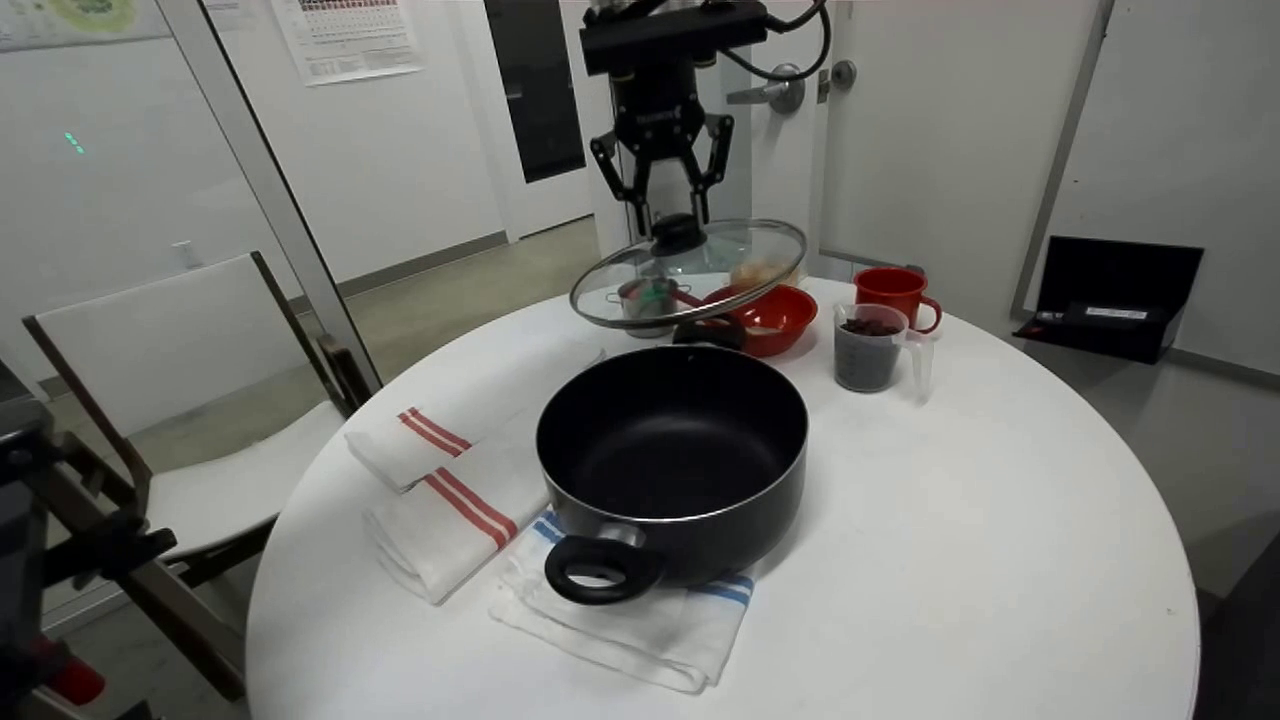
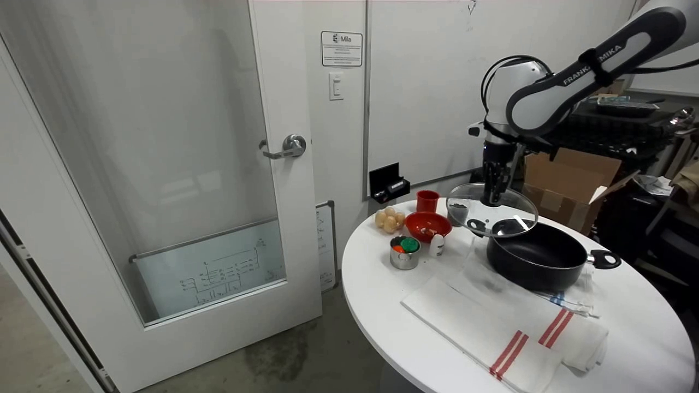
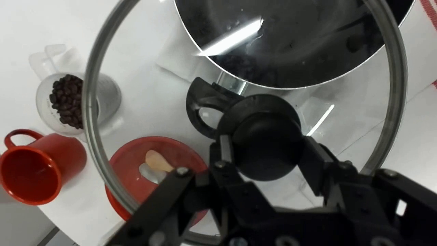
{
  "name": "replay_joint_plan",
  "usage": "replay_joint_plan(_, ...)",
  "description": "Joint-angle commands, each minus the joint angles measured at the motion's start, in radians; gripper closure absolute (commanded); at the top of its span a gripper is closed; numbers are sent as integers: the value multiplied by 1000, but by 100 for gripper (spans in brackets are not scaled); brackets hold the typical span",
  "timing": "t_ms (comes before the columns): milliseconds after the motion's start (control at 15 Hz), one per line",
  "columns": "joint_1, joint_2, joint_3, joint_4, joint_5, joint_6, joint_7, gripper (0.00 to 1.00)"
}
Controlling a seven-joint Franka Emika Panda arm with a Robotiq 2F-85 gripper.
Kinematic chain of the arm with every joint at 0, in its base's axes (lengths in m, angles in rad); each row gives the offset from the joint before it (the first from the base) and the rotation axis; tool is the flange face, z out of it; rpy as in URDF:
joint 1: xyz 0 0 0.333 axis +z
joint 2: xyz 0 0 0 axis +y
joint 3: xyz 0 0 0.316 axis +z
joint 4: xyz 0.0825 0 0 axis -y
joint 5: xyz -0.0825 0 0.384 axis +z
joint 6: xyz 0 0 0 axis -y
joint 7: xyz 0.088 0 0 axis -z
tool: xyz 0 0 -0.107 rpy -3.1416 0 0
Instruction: Put the glass lid on the black pot.
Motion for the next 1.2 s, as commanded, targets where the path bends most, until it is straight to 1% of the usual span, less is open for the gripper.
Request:
replay_joint_plan(0, -46, -80, 18, -88, 46, 19, 31, 75)
replay_joint_plan(200, -74, -106, 15, -132, 71, 34, 47, 75)
replay_joint_plan(800, -148, -173, 17, -299, 115, 139, 85, 75)
replay_joint_plan(1133, -178, -187, 24, -350, 144, 164, 84, 75)
